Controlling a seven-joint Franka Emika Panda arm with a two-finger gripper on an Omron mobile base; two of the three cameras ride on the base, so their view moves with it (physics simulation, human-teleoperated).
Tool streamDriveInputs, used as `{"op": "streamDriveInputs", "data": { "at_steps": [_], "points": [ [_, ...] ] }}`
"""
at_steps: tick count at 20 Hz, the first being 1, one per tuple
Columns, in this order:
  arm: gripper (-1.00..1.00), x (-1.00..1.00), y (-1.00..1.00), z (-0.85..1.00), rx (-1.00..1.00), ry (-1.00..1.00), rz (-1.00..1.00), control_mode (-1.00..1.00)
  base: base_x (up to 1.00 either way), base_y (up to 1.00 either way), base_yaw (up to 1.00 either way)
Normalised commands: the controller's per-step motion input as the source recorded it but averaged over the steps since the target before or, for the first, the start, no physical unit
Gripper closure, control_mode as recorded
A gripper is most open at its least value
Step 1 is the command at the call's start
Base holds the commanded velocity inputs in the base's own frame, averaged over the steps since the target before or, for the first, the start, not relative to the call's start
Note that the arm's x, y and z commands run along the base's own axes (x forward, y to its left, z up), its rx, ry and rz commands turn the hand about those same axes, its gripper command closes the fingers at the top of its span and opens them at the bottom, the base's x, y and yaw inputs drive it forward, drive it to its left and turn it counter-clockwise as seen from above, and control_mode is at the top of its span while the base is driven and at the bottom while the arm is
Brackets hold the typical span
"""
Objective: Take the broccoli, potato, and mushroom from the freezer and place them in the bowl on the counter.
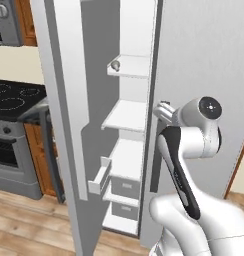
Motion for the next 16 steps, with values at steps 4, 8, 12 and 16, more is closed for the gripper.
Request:
{"op": "streamDriveInputs", "data": {
  "at_steps": [4, 8, 12, 16],
  "points": [
    [-1.0, 0.0, 0.0, 0.0, 0.0, 0.0, 0.0, 1.0, 0.56, 0.04, 0.09],
    [-1.0, 0.0, 0.0, 0.0, 0.0, 0.0, 0.0, 1.0, 0.84, 0.42, 0.03],
    [-1.0, 0.0, 0.0, 0.0, 0.0, 0.0, 0.0, 1.0, 0.82, 0.5, 0.03],
    [-1.0, 0.44, 0.03, 0.01, 0.0, 0.05, 0.0, -1.0, 0.13, 0.08, 0.01]
  ]
}}
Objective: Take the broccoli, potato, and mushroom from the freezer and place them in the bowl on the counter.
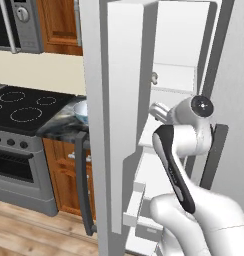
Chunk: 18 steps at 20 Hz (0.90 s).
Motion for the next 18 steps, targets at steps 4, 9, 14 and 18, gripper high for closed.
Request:
{"op": "streamDriveInputs", "data": {
  "at_steps": [4, 9, 14, 18],
  "points": [
    [-1.0, 0.45, -0.17, 0.12, -0.01, 0.0, 0.0, -1.0, 0.0, 0.0, 0.0],
    [-1.0, 0.05, -0.31, 0.68, -0.07, -0.12, -0.02, -1.0, 0.0, 0.0, 0.0],
    [-1.0, -0.05, -0.28, 0.75, -0.2, -0.16, 0.0, -1.0, 0.0, 0.0, 0.0],
    [-1.0, 0.13, -0.39, 0.58, -0.2, -0.01, 0.01, -1.0, 0.0, 0.0, 0.0]
  ]
}}
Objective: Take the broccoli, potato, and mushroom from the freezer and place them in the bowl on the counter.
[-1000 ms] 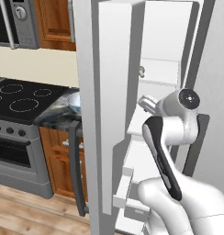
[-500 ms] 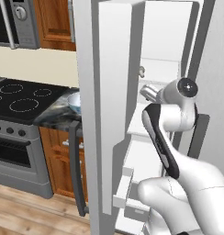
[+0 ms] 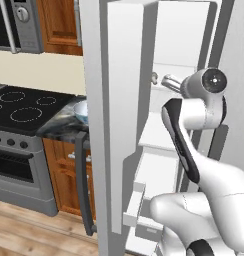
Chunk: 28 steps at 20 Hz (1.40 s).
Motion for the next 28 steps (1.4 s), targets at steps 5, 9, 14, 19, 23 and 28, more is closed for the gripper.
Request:
{"op": "streamDriveInputs", "data": {
  "at_steps": [5, 9, 14, 19, 23, 28],
  "points": [
    [-1.0, 0.19, -0.13, 0.15, -0.11, 0.0, 0.31, -1.0, 0.0, 0.0, 0.0],
    [-1.0, 0.1, 0.04, 0.01, -0.09, 0.12, 0.43, -1.0, 0.0, 0.0, 0.0],
    [-1.0, 0.21, 0.15, 0.04, -0.07, 0.11, 0.3, -1.0, 0.0, 0.0, 0.0],
    [-1.0, 0.34, 0.25, 0.53, -0.12, 0.0, 0.0, -1.0, 0.0, 0.0, 0.0],
    [-1.0, 0.0, 0.02, -0.07, -0.17, -0.13, -0.08, -1.0, 0.0, 0.0, 0.0],
    [-1.0, 0.06, 0.0, -0.01, -0.03, -0.09, -0.06, -1.0, 0.0, 0.0, 0.0]
  ]
}}
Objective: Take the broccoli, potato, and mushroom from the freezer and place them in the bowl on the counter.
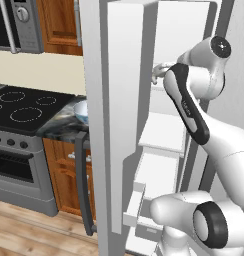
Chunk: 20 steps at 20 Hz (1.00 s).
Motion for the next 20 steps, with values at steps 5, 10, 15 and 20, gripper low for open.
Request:
{"op": "streamDriveInputs", "data": {
  "at_steps": [5, 10, 15, 20],
  "points": [
    [-1.0, 0.58, 0.0, -0.01, 0.0, 0.0, 0.0, -1.0, 0.0, 0.0, 0.0],
    [-1.0, 0.8, 0.0, -0.05, 0.0, 0.15, 0.0, -1.0, 0.0, 0.0, 0.0],
    [-1.0, 0.57, 0.0, -0.18, 0.0, 0.12, 0.0, -1.0, 0.0, 0.0, 0.0],
    [-1.0, 0.14, -0.1, -0.45, -0.04, 0.01, 0.0, -1.0, 0.0, 0.0, 0.0]
  ]
}}
